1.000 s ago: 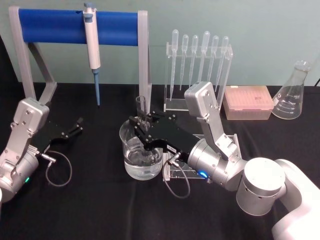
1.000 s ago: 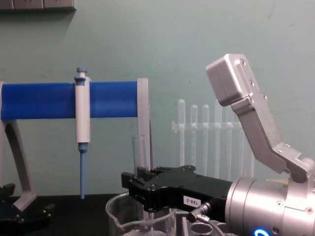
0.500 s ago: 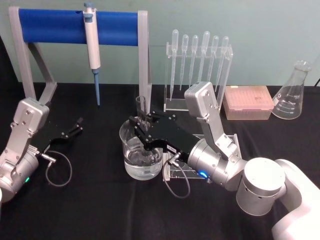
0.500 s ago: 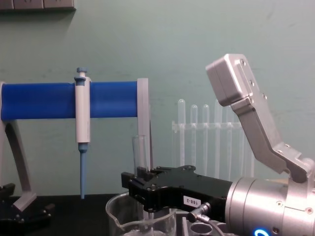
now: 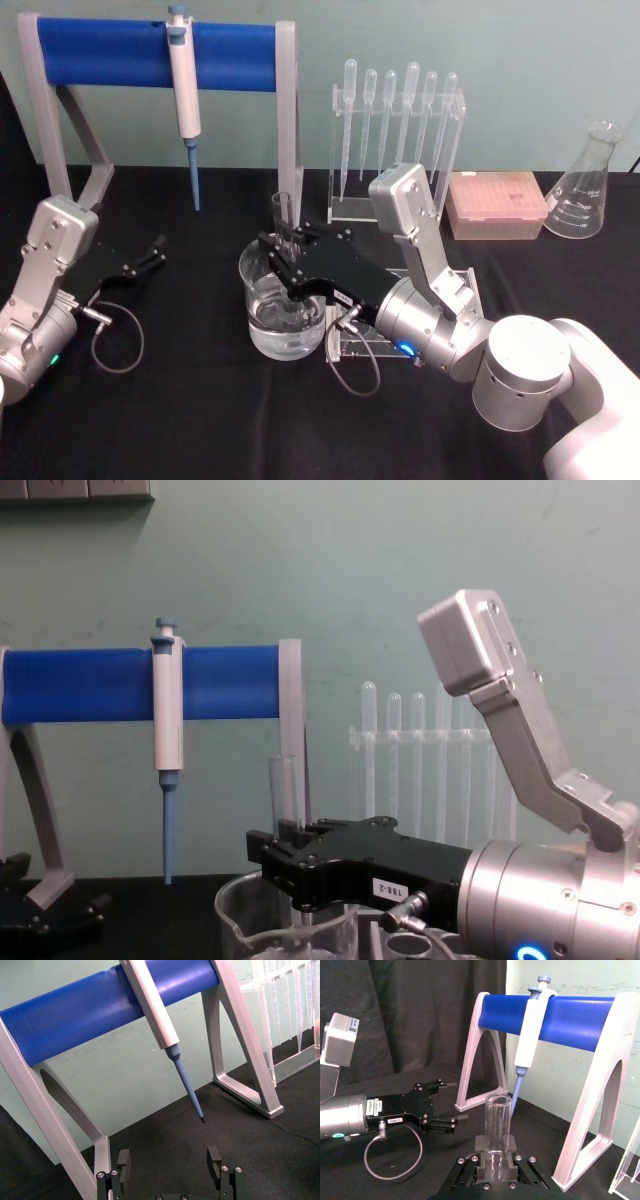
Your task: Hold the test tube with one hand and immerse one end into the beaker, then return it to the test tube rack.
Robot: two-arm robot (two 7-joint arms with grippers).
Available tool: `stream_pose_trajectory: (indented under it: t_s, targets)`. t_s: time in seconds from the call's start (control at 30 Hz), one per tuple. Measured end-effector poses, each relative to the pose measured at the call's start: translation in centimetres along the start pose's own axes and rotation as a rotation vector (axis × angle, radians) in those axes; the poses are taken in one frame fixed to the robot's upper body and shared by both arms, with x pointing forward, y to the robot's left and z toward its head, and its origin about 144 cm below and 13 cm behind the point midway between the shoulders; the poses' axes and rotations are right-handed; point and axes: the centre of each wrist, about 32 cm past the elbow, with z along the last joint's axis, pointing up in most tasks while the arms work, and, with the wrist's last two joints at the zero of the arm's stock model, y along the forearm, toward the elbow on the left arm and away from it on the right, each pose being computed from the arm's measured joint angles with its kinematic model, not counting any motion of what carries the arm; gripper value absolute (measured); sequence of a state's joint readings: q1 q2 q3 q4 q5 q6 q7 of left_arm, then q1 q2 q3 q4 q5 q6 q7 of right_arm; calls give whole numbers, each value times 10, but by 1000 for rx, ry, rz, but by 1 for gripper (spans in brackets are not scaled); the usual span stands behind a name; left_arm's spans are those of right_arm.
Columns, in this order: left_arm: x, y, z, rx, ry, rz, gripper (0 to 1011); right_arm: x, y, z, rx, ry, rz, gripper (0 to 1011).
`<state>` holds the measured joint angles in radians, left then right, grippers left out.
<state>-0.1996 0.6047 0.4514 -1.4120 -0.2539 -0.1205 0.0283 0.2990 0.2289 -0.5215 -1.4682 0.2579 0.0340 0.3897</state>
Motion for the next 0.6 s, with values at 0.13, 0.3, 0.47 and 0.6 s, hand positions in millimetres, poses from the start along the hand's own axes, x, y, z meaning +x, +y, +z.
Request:
stream_pose_trajectory:
  t_s: [0.13,0.3,0.47,0.6]
  targets:
    - [0,0,0,0,0,0,1000,0,0,0,0,0,0,227]
    - [0,0,0,0,0,0,1000,0,0,0,0,0,0,227]
    - [0,0,0,0,0,0,1000,0,0,0,0,0,0,227]
    - [0,0,0,0,0,0,1000,0,0,0,0,0,0,227]
